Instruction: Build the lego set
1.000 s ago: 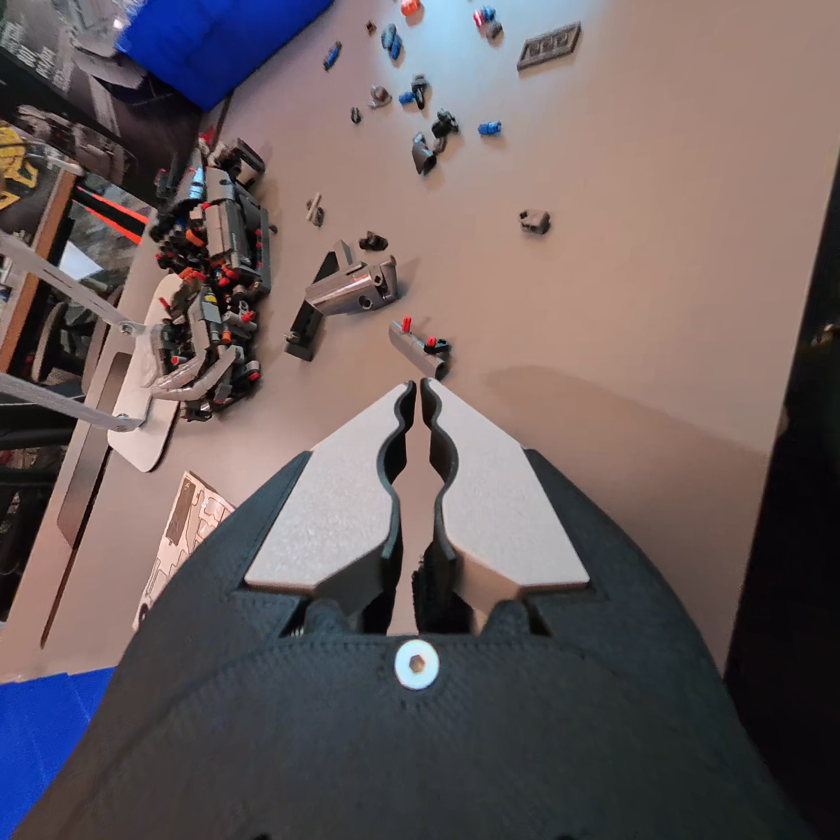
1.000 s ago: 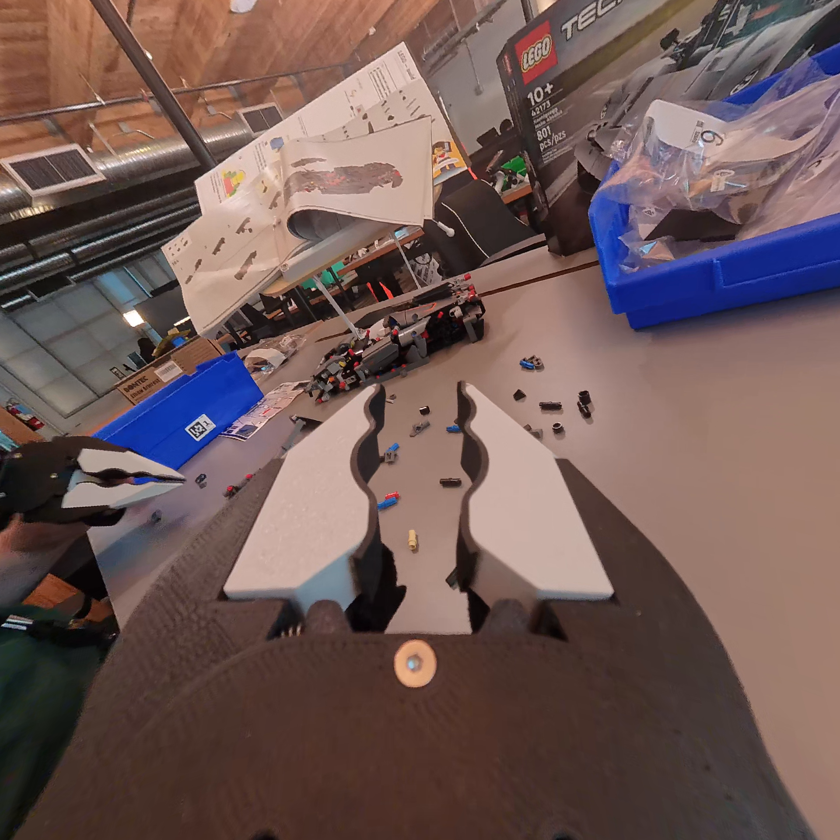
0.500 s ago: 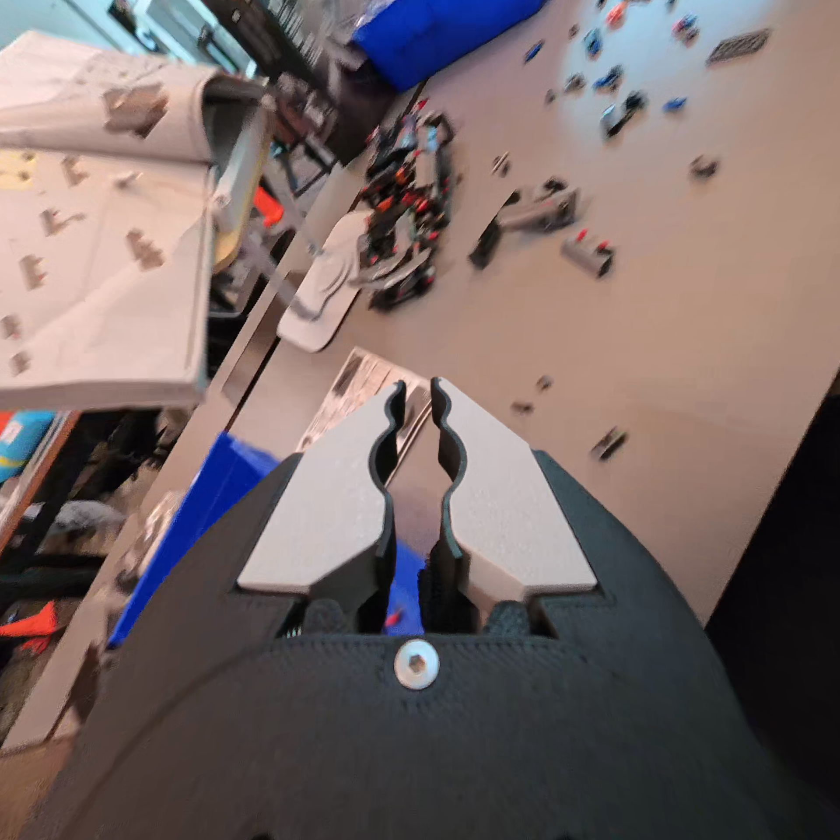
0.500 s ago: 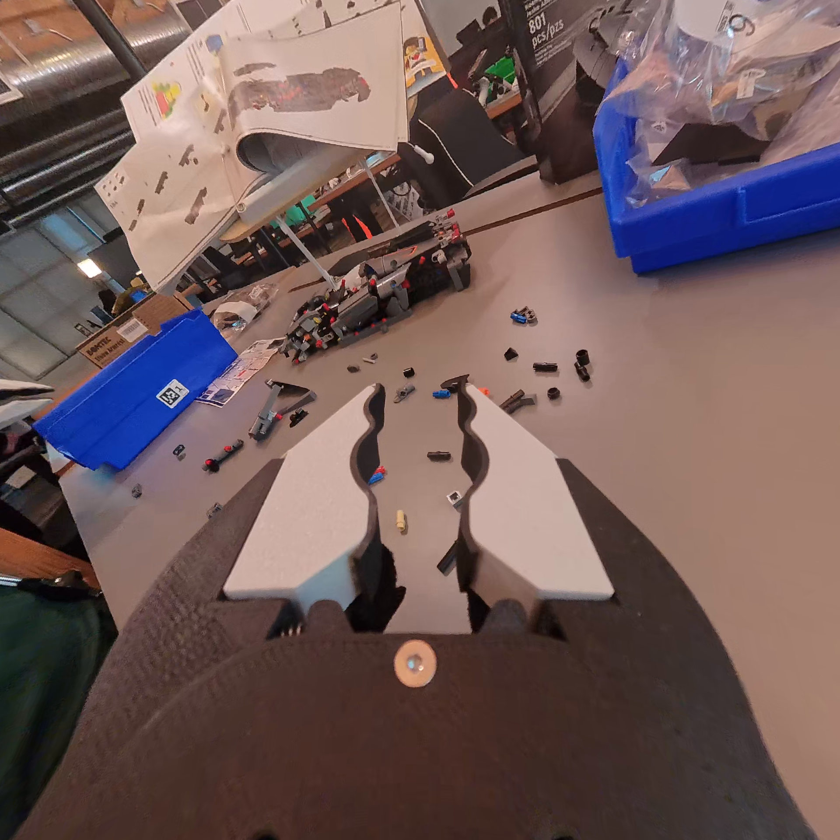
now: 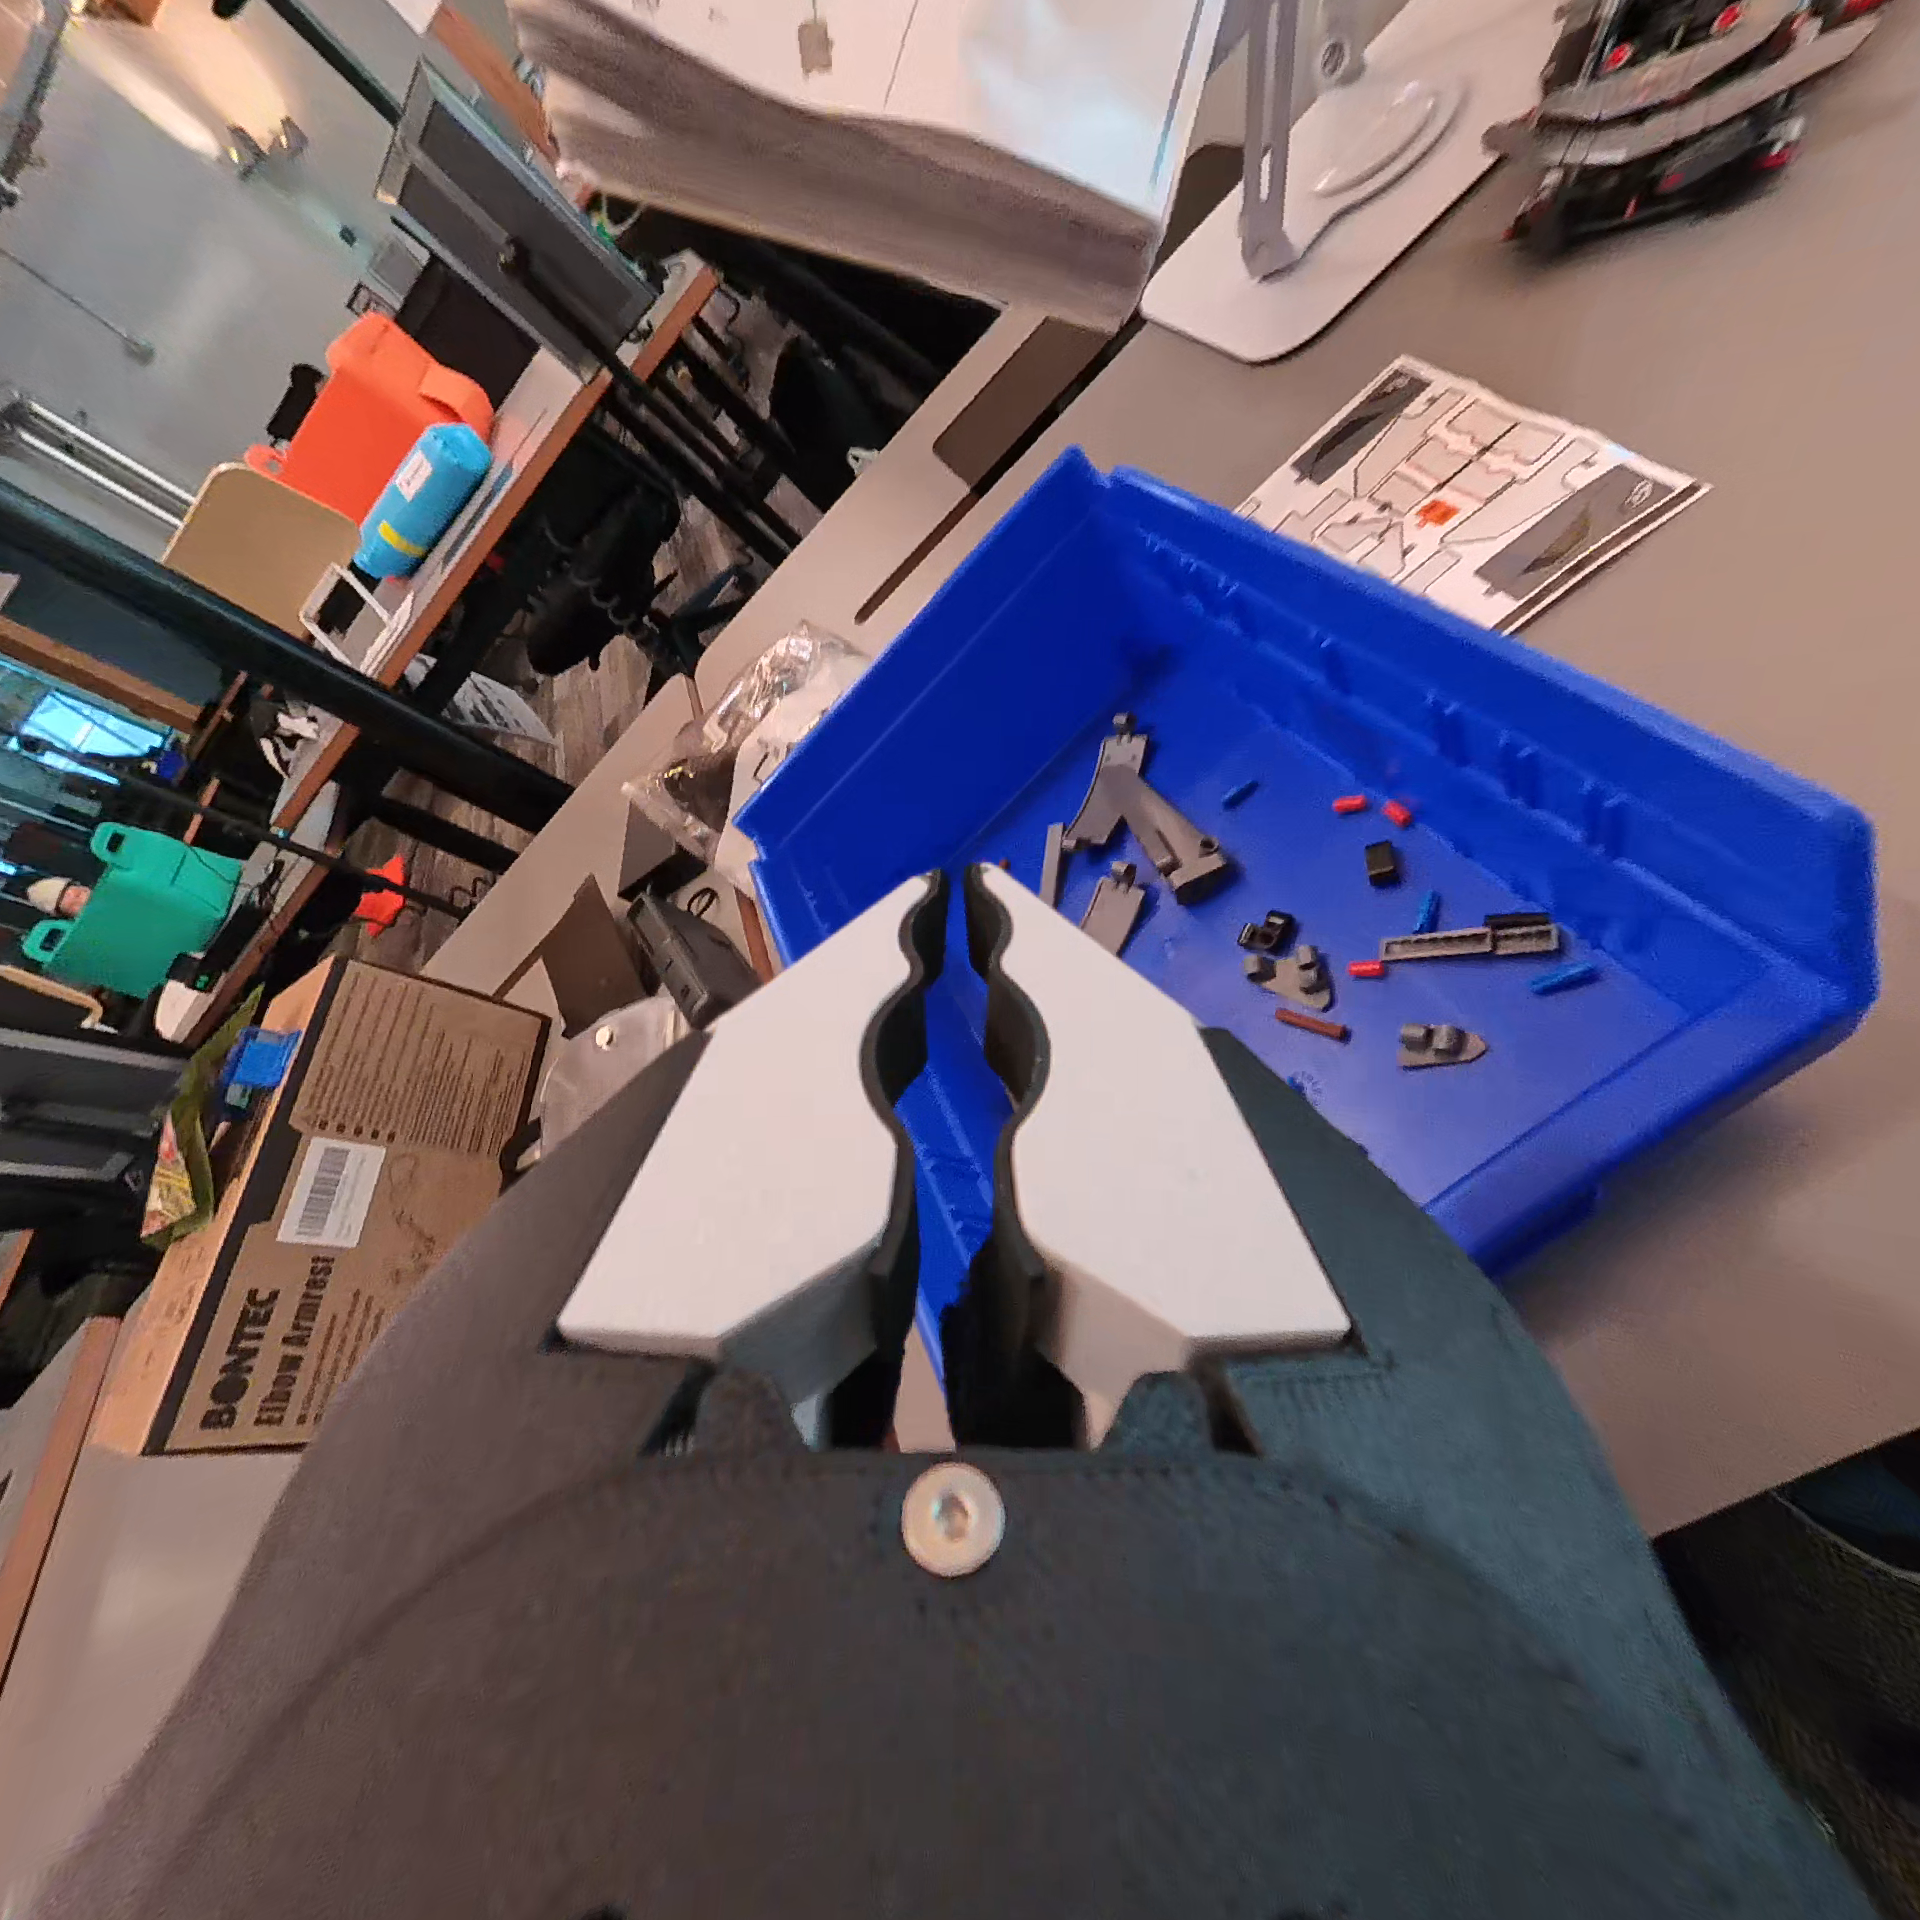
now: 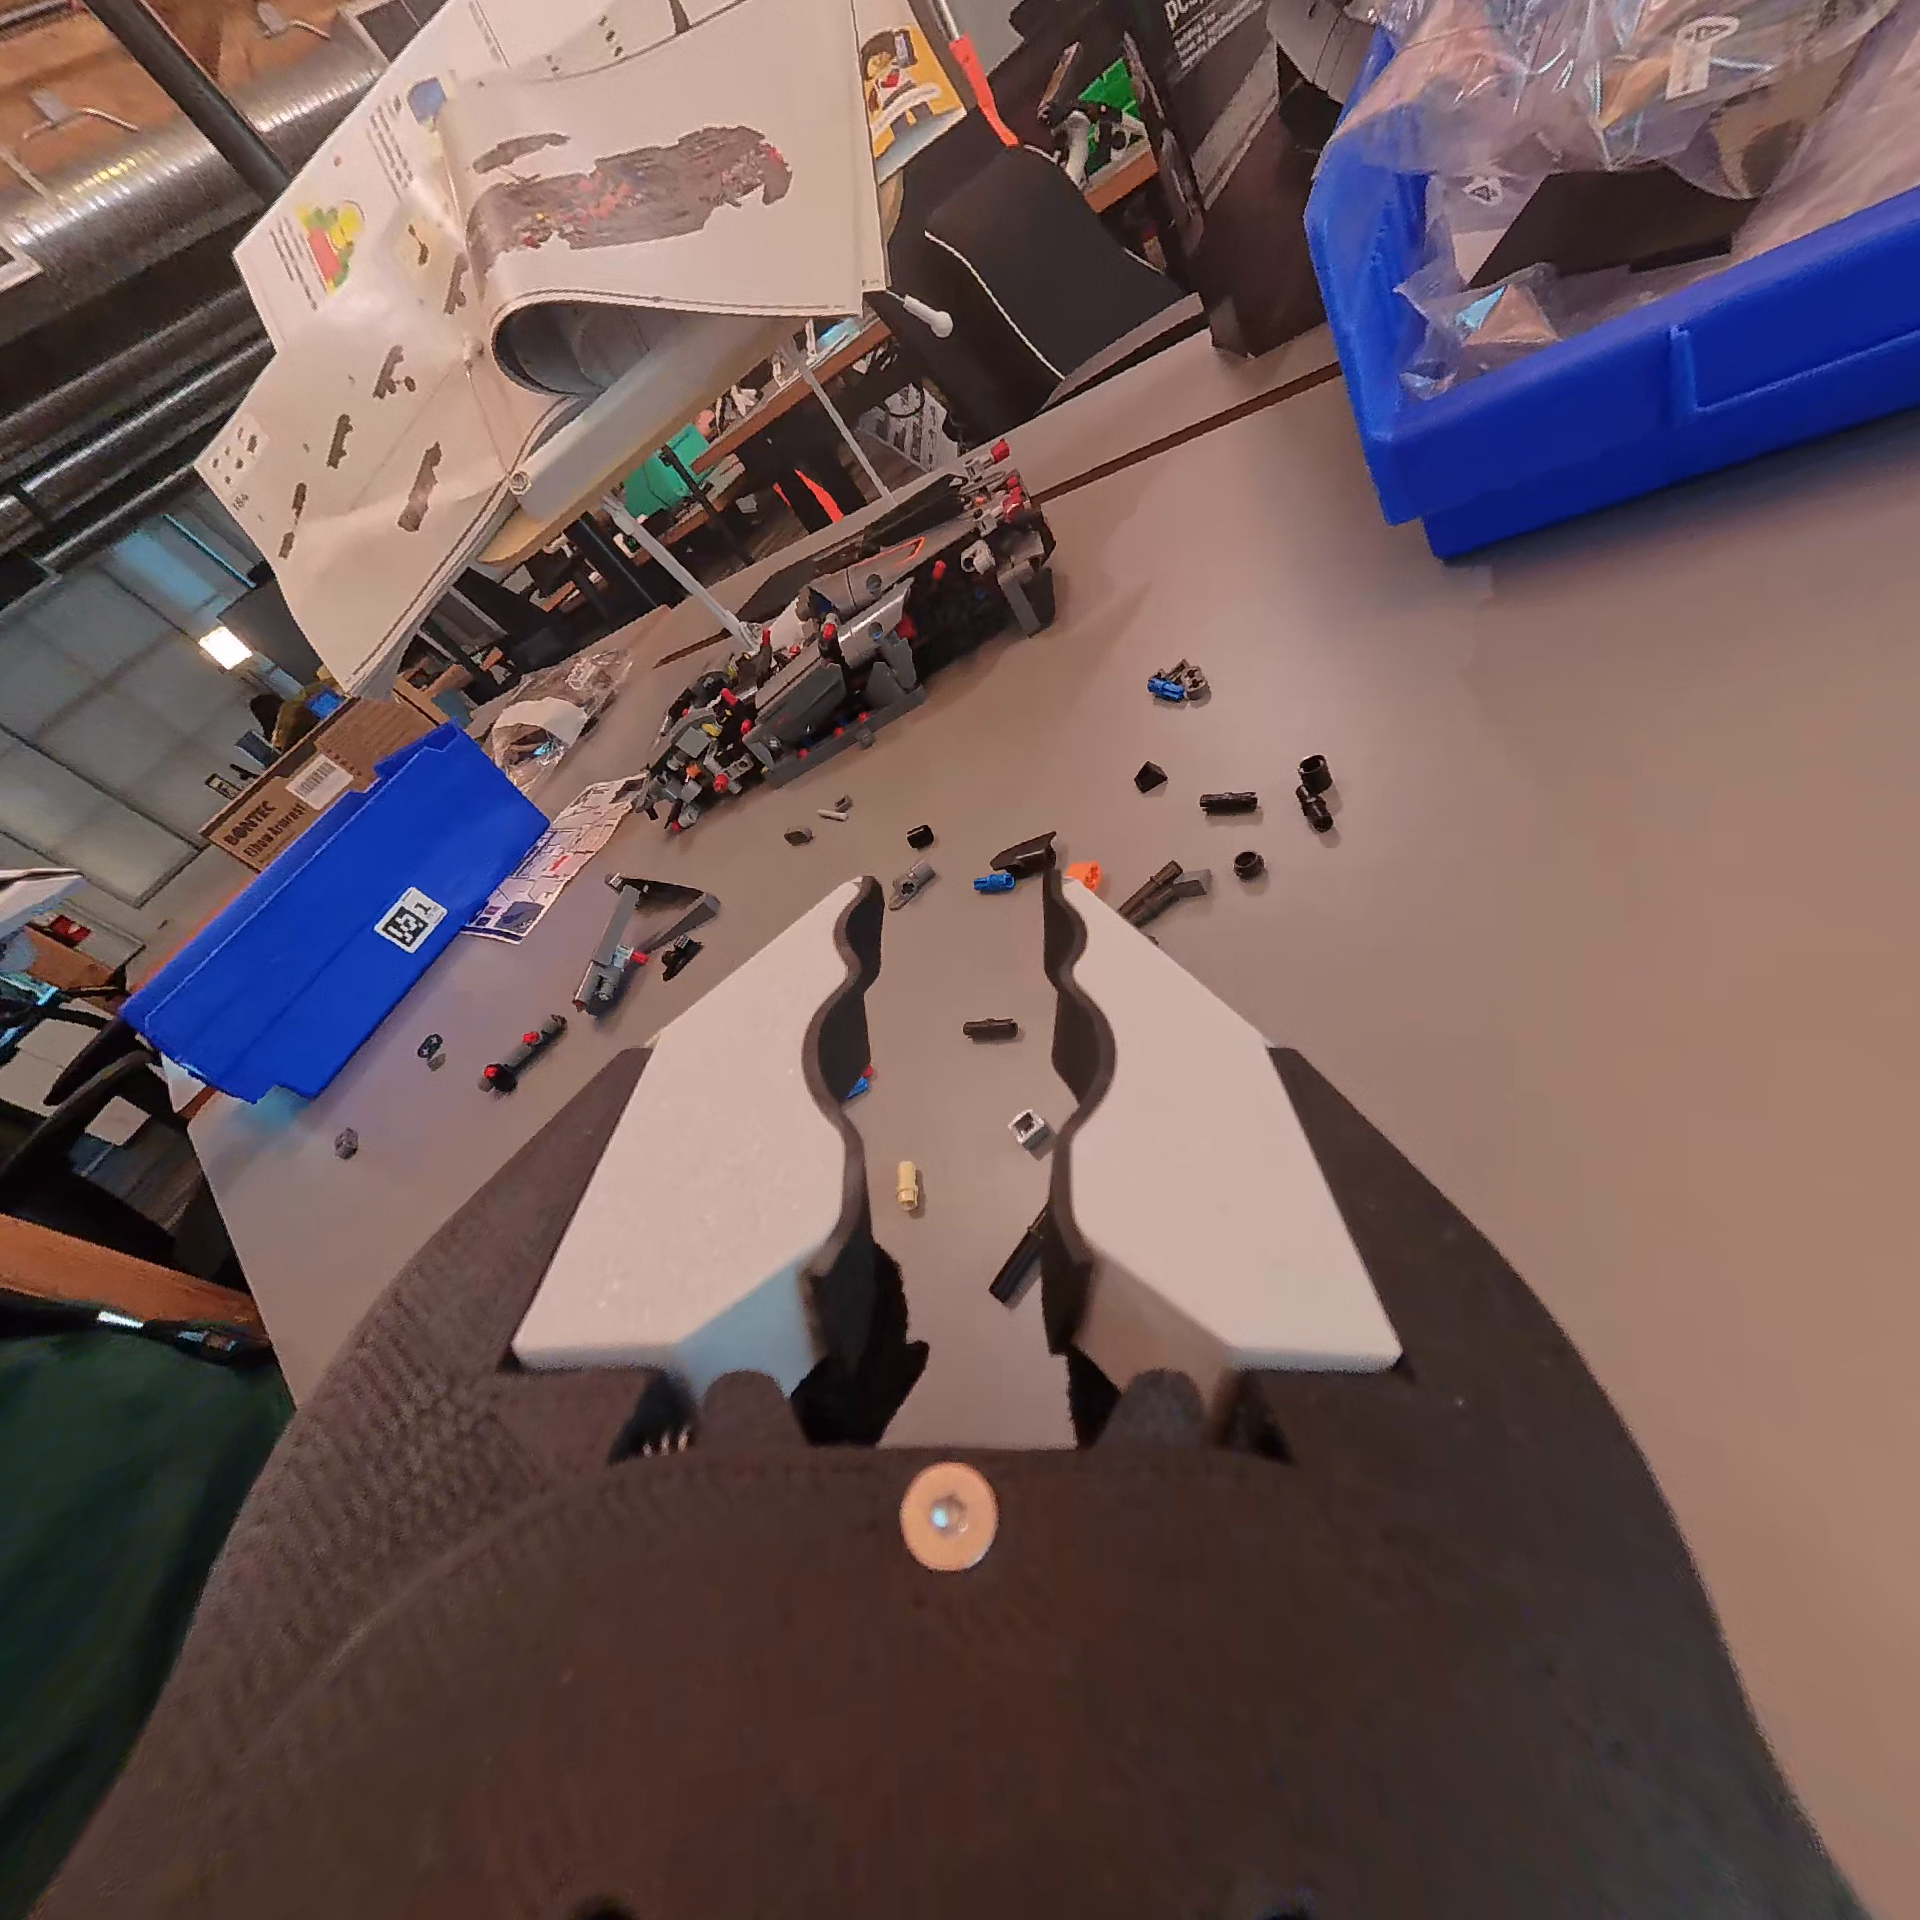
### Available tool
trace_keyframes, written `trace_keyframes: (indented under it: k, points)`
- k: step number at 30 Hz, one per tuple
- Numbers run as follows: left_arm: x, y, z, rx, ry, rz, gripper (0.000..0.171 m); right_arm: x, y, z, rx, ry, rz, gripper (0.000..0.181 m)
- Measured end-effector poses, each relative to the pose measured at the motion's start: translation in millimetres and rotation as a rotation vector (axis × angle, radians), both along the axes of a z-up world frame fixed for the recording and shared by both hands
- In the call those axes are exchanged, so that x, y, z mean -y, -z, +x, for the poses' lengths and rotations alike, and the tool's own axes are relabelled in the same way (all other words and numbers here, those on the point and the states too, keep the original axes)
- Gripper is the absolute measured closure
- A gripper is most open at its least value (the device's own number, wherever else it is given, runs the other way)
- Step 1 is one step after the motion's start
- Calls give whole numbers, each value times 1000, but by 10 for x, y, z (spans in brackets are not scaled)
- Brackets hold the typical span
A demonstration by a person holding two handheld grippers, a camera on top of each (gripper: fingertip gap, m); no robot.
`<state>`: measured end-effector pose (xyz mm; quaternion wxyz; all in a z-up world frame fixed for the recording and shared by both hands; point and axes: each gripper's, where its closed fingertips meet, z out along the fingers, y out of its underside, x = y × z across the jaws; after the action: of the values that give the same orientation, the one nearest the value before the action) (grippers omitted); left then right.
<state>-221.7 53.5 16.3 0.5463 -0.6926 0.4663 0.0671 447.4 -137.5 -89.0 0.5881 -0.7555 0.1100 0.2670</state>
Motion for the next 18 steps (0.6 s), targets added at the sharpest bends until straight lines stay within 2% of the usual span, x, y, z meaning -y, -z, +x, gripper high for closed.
trace_keyframes:
  k: [5,12,18]
  points:
    - [-71,136,-110,-4,-28,-38,171,-22,43,-22,9,-11,-29,152]
    - [-91,356,-105,-10,6,-115,171,-45,93,-24,4,-14,-64,152]
    - [-187,420,-261,-17,-33,-121,171,-67,146,-35,13,-18,-99,152]
